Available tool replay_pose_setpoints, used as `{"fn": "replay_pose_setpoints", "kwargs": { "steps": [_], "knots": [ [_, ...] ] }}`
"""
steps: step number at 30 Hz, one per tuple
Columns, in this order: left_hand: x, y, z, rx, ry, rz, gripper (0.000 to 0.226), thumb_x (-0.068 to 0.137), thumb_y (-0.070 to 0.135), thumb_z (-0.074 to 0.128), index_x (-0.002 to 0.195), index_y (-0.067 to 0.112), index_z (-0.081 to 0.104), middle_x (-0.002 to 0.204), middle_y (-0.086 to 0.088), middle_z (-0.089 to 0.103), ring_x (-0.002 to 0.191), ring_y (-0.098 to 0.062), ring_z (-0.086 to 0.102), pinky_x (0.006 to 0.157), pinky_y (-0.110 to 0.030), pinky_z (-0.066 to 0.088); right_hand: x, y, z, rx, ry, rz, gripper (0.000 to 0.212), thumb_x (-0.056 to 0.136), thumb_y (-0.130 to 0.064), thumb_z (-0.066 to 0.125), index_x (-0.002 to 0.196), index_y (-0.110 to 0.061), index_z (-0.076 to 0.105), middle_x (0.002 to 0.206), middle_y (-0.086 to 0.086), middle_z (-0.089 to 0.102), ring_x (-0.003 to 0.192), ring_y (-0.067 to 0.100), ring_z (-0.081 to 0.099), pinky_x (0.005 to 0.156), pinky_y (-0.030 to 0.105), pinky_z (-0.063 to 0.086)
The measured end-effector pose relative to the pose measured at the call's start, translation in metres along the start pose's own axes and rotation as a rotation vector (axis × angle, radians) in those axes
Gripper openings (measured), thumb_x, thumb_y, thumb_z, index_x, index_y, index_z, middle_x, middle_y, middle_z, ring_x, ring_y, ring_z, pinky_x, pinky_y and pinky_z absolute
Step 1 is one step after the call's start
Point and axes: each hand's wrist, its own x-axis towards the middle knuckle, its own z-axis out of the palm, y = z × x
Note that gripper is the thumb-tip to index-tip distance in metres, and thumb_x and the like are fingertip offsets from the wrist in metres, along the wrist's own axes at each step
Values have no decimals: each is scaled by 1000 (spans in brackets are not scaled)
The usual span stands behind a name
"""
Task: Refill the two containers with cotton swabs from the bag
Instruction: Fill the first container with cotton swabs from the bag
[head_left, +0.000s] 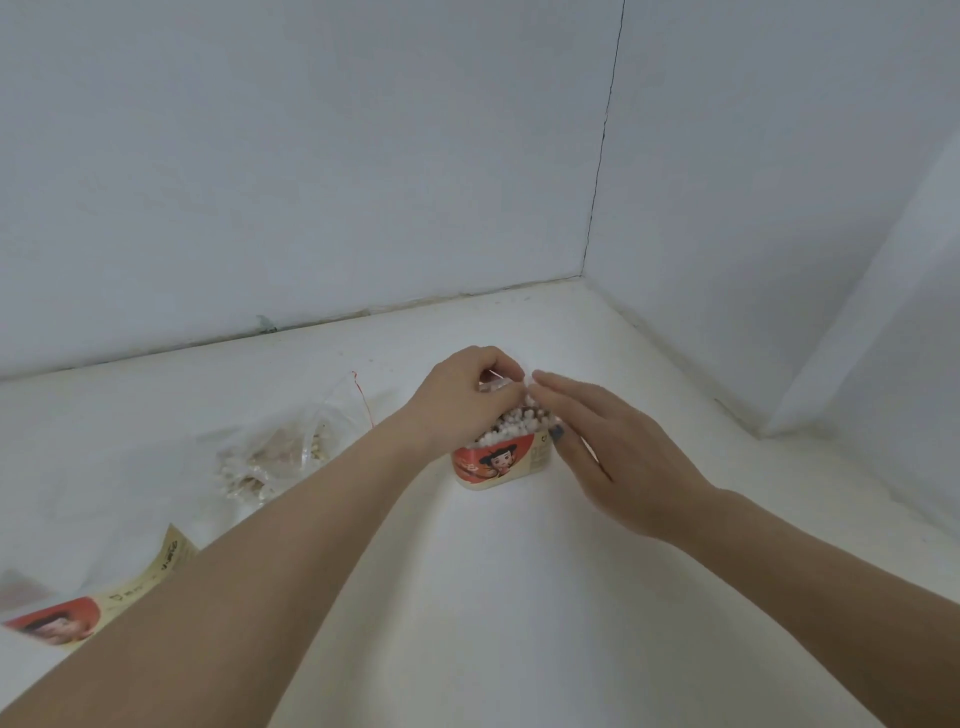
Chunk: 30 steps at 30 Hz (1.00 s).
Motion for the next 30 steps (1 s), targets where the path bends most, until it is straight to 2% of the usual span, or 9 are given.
{"fn": "replay_pose_setpoints", "kwargs": {
  "steps": [6,9,14,20,22,24,26,28,30],
  "knots": [
    [3,2,6,16,51,-7,8,89,32,69,88,25,68,94,11,68,95,-9,64,82,-29,51,-4,0,8,-63,-43,-36,48,102,-30,36,141,-10,54,148,0,52,132,16,51,107,28,45],
    [0,4,3,18,45,2,12,95,29,60,89,22,67,95,10,68,96,-11,63,80,-27,48,4,-2,2,-104,-31,-67,40,101,-24,41,134,-8,56,137,3,59,126,19,54,102,34,47],
    [-6,8,-7,-91,159,6,23,102,24,45,92,19,66,95,8,69,93,-10,62,82,-25,47,14,3,0,-190,-79,-107,49,105,-32,35,148,-12,47,154,3,45,144,18,39,119,31,30],
    [-12,-3,-10,-10,360,48,16,101,17,46,100,16,62,102,4,62,100,-13,55,87,-26,45,10,-2,11,-176,-104,-47,55,104,-37,28,147,-9,49,153,3,47,146,16,35,121,26,22],
    [-11,-9,-10,3,391,-3,15,101,20,47,110,16,59,114,-1,55,109,-18,53,95,-33,44,10,-6,12,-136,-91,-25,55,103,-37,29,145,-8,51,150,4,50,145,16,37,120,28,27],
    [-12,-10,-12,21,397,-131,29,102,28,45,126,14,52,128,-5,46,121,-25,46,105,-40,40,11,-6,9,-121,-100,-2,55,103,-38,30,148,-11,48,154,4,46,143,15,39,116,34,37],
    [-12,-11,-15,-108,322,-319,46,102,39,40,141,14,38,139,-6,39,124,-26,43,107,-41,36,11,-3,5,-137,-121,5,55,104,-39,30,153,-17,39,161,1,35,143,15,40,114,34,40],
    [-13,-11,-19,-354,219,-472,65,92,56,39,143,17,34,138,-4,49,121,-25,51,107,-40,36,11,-2,4,-194,-118,-37,53,104,-37,31,152,-15,41,159,4,39,143,17,40,118,33,35],
    [-11,-15,-22,-505,213,-526,77,72,66,39,133,18,44,125,-5,65,114,-26,63,108,-44,43,11,-3,7,-231,-91,-58,53,103,-34,31,146,-10,49,153,7,47,143,18,42,120,28,27]
  ]
}}
